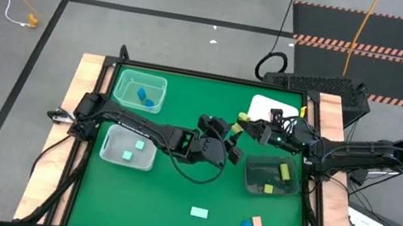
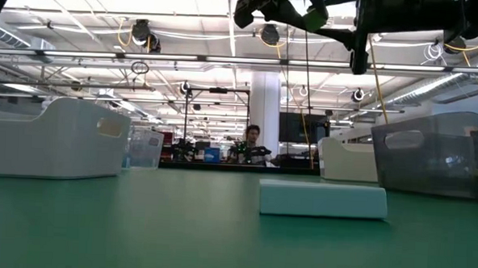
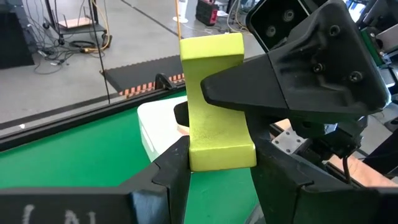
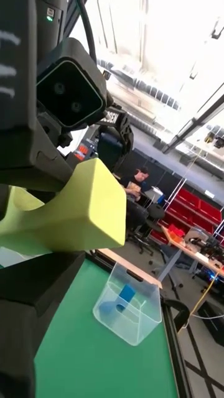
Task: Sort & place blocks by color
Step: Put the green block into the black transparent bin
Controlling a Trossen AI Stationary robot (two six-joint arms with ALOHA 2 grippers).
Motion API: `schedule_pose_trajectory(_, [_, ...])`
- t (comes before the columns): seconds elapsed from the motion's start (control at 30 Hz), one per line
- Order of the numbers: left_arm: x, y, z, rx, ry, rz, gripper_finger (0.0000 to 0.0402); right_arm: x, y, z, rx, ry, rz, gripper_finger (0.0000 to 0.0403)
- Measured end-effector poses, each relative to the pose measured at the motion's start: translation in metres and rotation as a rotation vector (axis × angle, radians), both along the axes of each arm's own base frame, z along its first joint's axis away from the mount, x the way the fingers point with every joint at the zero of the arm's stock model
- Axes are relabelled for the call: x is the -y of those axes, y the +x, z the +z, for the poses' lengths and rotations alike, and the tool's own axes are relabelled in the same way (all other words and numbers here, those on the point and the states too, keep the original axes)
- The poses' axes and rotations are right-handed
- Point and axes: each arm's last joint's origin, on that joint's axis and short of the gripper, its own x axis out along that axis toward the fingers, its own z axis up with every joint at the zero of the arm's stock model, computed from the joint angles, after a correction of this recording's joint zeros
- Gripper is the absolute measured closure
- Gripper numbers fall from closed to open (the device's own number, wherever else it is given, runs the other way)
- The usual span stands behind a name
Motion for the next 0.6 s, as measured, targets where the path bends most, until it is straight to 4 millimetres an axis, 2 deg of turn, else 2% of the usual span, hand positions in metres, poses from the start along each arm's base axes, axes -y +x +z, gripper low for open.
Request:
schedule_pose_trajectory(0.4, [0.0002,0.0002,-0.0017,-0.009,0.000,-0.007,0.0254,0.0000,0.0000,-0.0037,-0.030,0.050,0.003,0.0256])
schedule_pose_trajectory(0.5, [0.0002,0.0002,-0.0026,-0.014,0.001,-0.006,0.0254,0.0001,0.0000,-0.0054,-0.047,0.052,-0.001,0.0276])
schedule_pose_trajectory(0.6, [0.0000,0.0003,-0.0022,-0.009,0.003,0.000,0.0254,0.0002,0.0000,-0.0060,-0.053,0.052,-0.005,0.0312])
